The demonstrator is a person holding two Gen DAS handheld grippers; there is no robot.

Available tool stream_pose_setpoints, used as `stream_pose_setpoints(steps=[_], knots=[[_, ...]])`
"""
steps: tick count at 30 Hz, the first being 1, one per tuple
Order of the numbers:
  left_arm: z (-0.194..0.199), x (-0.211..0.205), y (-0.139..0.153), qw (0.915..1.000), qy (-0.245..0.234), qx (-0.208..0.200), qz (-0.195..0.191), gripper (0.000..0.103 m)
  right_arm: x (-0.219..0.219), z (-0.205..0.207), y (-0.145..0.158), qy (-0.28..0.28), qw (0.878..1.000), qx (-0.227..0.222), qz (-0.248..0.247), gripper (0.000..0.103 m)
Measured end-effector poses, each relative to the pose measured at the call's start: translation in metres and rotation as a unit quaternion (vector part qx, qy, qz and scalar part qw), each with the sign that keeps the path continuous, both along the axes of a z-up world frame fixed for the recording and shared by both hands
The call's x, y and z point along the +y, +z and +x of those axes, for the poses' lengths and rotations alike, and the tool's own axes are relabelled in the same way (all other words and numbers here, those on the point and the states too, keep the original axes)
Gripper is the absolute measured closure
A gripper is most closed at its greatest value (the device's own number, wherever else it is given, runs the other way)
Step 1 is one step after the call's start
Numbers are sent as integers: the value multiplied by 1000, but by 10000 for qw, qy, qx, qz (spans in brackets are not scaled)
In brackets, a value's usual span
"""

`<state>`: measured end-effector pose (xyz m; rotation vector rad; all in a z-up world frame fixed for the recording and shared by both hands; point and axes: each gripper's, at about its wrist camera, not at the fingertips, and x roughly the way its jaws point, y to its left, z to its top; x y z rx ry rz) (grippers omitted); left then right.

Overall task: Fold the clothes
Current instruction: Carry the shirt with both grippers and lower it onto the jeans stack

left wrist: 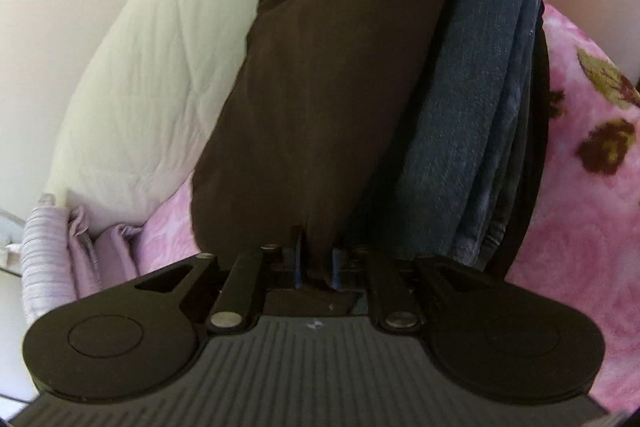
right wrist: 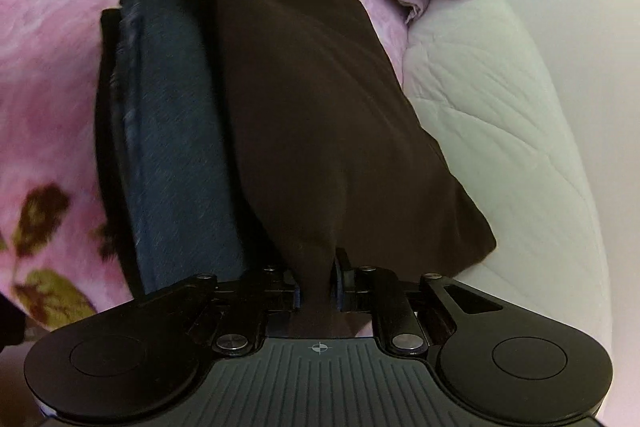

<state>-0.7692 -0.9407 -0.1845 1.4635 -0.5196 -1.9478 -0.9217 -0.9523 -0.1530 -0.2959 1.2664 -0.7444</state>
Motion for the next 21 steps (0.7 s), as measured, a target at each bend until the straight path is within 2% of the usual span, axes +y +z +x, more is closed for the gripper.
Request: stream_pose_setpoints(steps=[8,9,10,12,15,18,21], knots=[[-26,-2,-8,9977,-208,-604,-211,87,8,-25,0,267,9996,-34,24,87],[-29,-5,-10,9976,-189,-637,-200,90,7,-26,-2,266,9996,-54,65,87],[-30,-9,-11,9980,-128,-605,-139,96,2,-25,-5,220,9996,-93,158,88],[-31,-11,-7,9985,-50,-543,-104,97,-4,-24,-7,204,9993,-120,276,93],[-29,2,12,9990,-9,-354,-282,98,-16,-21,10,113,9994,-309,134,94],[-29,18,25,9990,45,-183,-393,99,-4,-31,28,-23,9989,-464,-9,94],[-37,22,0,9995,157,-246,-130,99,1,-30,13,-69,9990,-379,205,94]])
